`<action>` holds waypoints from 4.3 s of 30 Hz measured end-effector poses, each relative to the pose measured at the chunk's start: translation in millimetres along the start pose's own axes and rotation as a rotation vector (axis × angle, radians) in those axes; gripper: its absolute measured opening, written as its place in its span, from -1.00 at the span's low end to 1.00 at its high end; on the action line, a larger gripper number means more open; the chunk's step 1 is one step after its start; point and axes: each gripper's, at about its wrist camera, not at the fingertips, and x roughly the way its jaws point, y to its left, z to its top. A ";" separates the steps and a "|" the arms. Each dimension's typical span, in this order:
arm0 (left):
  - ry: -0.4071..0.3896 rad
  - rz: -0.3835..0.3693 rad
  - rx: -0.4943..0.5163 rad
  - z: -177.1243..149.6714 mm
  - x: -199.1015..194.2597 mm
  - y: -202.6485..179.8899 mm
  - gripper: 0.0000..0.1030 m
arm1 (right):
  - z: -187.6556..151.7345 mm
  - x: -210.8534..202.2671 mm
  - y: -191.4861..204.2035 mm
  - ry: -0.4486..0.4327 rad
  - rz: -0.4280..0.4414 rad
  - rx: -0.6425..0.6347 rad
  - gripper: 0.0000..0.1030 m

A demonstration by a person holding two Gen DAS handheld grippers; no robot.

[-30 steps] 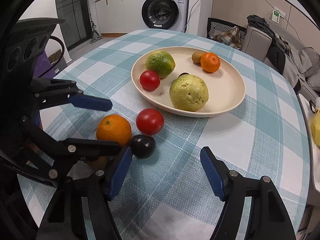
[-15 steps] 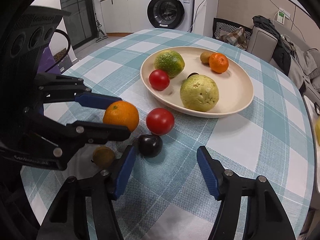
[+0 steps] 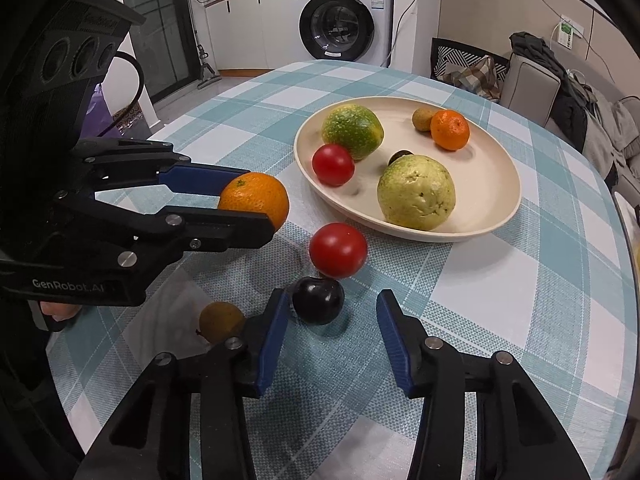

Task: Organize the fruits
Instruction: 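Grasp the orange with the left tool while the right grasps the dark plum, then lift the orange with the left tool while the right carries the plum toward the plate, then lower and release the orange with the left tool while the right releases the plum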

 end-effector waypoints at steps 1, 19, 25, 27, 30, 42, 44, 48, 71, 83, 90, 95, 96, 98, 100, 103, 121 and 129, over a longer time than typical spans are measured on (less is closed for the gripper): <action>-0.002 0.003 -0.002 0.1 -0.1 0.2 -0.28 | 0.1 0.7 0.9 0.001 0.003 -0.001 -0.09; -0.026 0.032 -0.019 1.2 -1.9 3.6 -0.28 | -0.1 3.2 5.7 0.002 0.010 -0.011 -0.34; -0.032 0.038 -0.028 1.8 -2.1 5.6 -0.28 | 0.8 3.8 5.1 0.000 0.007 -0.007 -0.42; -0.035 0.040 -0.031 1.9 -2.3 6.4 -0.28 | 0.6 3.6 5.4 0.000 0.011 -0.008 -0.46; -0.040 0.044 -0.036 2.6 -3.0 7.3 -0.28 | 0.2 2.9 5.8 -0.001 0.009 -0.012 -0.47; -0.069 0.054 -0.049 4.0 -8.3 9.6 -0.28 | 1.7 -6.6 4.3 -0.024 0.010 -0.010 -0.47; -0.072 0.056 -0.055 4.8 -8.8 10.3 -0.28 | 2.4 -9.4 1.6 -0.033 0.008 -0.002 -0.47; -0.081 0.057 -0.062 5.5 -10.0 10.6 -0.28 | 3.4 -17.3 -5.6 -0.059 0.005 0.023 -0.47; -0.136 0.094 -0.058 24.0 -4.0 6.8 -0.28 | 13.3 -44.1 -46.8 -0.229 -0.068 0.212 -0.47; -0.129 0.120 -0.001 41.8 16.3 -5.5 -0.28 | 29.5 -39.5 -70.5 -0.262 -0.107 0.306 -0.47; -0.113 0.136 0.016 43.6 28.2 -7.3 -0.28 | 31.4 -31.2 -77.1 -0.258 -0.111 0.325 -0.47; -0.108 0.142 0.009 45.6 34.6 -3.2 -0.28 | 32.3 -26.6 -80.0 -0.252 -0.114 0.337 -0.47; -0.109 0.143 0.009 46.2 36.0 -2.5 -0.28 | 32.8 -25.5 -80.3 -0.253 -0.115 0.339 -0.47; -0.111 0.145 0.010 47.1 38.0 -1.8 -0.28 | 33.5 -23.7 -80.9 -0.251 -0.115 0.344 -0.47; -0.113 0.149 0.012 47.9 40.5 -1.7 -0.28 | 33.9 -23.0 -81.1 -0.252 -0.117 0.345 -0.47; -0.115 0.152 0.019 49.8 43.2 -3.3 -0.28 | 33.9 -21.7 -82.8 -0.254 -0.117 0.352 -0.47; -0.123 0.154 0.020 59.2 52.5 -8.2 -0.28 | 35.9 -10.9 -89.7 -0.238 -0.123 0.376 -0.47; -0.108 0.136 0.020 59.0 52.4 -7.1 -0.26 | 35.3 -12.3 -91.3 -0.244 -0.105 0.376 -0.40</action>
